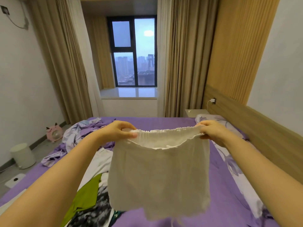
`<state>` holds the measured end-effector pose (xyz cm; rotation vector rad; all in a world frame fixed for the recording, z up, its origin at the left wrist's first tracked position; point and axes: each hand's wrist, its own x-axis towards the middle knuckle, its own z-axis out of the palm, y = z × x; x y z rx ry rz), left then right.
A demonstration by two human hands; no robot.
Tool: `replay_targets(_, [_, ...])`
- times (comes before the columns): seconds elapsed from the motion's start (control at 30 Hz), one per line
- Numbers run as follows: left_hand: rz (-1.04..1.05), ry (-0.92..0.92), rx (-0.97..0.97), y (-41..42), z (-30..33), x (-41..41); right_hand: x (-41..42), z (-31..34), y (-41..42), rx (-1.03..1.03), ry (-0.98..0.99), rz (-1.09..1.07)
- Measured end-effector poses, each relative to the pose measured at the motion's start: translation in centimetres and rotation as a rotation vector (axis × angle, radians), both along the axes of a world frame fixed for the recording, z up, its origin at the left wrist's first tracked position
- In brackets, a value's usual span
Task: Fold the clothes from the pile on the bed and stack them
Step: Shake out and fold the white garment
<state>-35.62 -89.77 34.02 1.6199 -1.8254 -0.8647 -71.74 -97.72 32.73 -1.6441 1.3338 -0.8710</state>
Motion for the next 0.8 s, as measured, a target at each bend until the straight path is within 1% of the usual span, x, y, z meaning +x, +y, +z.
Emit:
replay_targets(0.03, [0.009, 0.004, -0.018, -0.1, 0.1, -0.1, 0.2, 0.0, 0.0, -0.017, 0.018, 0.002])
replay_targets(0.07, [0.033, 0.016, -0.057, -0.3, 0.2, -0.2, 0.3, -0.1, -0.1, -0.035, 0.079, 0.023])
replay_targets(0.17, [0.097, 0.057, -0.139, -0.3, 0.6, 0.1, 0.2, -0.2, 0.0, -0.127, 0.327, 0.039])
replay_targets(0.23, [0.107, 0.041, -0.135, -0.3, 0.7, 0.6, -0.2, -0.1, -0.2, -0.192, 0.393, 0.038])
replay_targets(0.27, [0.115, 0.005, -0.134, -0.4, 0.6, 1.0, -0.5, 0.1, -0.2, -0.183, 0.387, 0.062])
replay_targets(0.33, [0.148, -0.049, -0.137, -0.4, 0.2, 1.3, -0.9, 0.6, 0.0, -0.129, 0.347, 0.136])
replay_targets(0.43, [0.216, 0.01, -0.12, -0.8, -0.9, 1.1, -1.2, 1.4, 0.4, -0.109, 0.291, 0.212])
replay_targets(0.53, [0.286, 0.013, -0.162, -1.0, -1.6, 0.7, -0.8, 1.6, 0.7, -0.086, 0.179, 0.212])
replay_targets(0.63, [0.302, 0.046, -0.194, -1.2, -1.3, 0.6, -0.4, 1.1, 1.1, -0.061, 0.059, 0.19])
replay_targets(0.67, [0.305, 0.081, -0.187, -1.1, -1.1, 0.8, -0.4, 1.0, 1.2, -0.037, -0.015, 0.206])
replay_targets(0.73, [0.27, 0.239, -0.124, -0.7, -0.5, 1.4, -1.1, 1.0, 1.3, 0.011, -0.172, 0.283])
replay_targets(0.77, [0.224, 0.336, -0.074, -0.3, -0.3, 1.8, -1.6, 1.1, 1.3, 0.027, -0.194, 0.322])
replay_targets(0.8, [0.171, 0.403, -0.026, -0.1, -0.2, 2.4, -2.1, 1.2, 1.3, 0.036, -0.164, 0.356])
